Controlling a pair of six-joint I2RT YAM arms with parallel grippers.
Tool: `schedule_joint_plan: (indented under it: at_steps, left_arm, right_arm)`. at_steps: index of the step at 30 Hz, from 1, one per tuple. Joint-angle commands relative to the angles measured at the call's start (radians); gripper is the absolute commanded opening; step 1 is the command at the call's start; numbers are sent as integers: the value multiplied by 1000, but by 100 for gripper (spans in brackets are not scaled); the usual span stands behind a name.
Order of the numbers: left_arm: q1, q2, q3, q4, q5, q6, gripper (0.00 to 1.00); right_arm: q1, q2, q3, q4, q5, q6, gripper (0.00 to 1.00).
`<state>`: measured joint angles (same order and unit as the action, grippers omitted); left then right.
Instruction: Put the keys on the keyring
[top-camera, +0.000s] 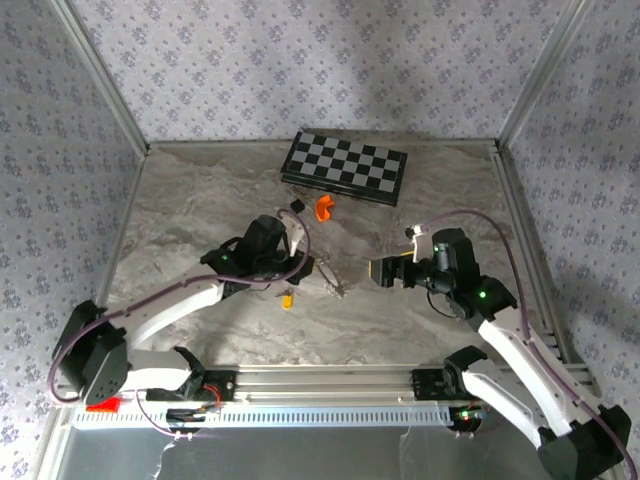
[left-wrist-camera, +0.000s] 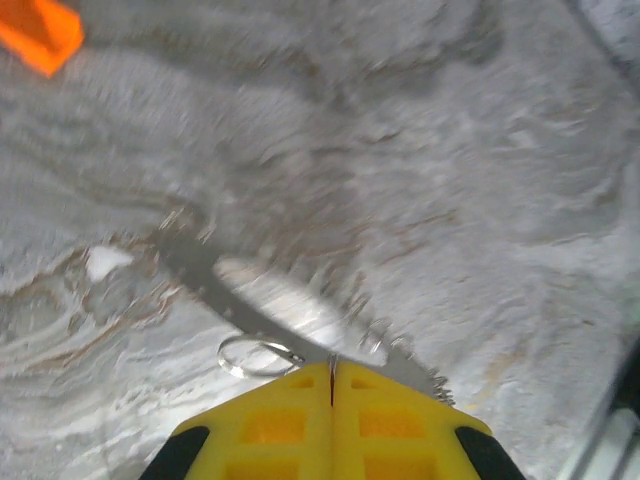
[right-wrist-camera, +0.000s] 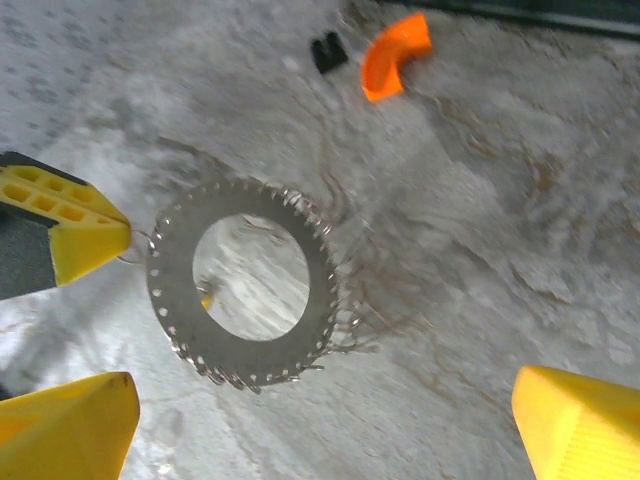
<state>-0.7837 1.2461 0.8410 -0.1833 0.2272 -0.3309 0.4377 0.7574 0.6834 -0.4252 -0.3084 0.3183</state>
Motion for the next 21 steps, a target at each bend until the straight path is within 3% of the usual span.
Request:
schedule_joint_plan:
  at_steps: [1, 9, 14, 21]
  left_arm:
    - [-24, -81, 2, 28, 38, 71, 0]
    - [-71, -229, 13, 133, 136, 117, 0]
    - [-118, -315, -19, 272, 185, 130, 0]
    - [-168, -377, -7, 413, 266, 144, 0]
  right_arm:
    - [-5, -60, 51, 8, -85, 6, 94]
    - [-6, -170, 88, 118, -198, 42, 73]
    - [-4, -234, 101, 197, -267, 77, 67]
    - [-3, -288, 175, 216, -246, 65, 59]
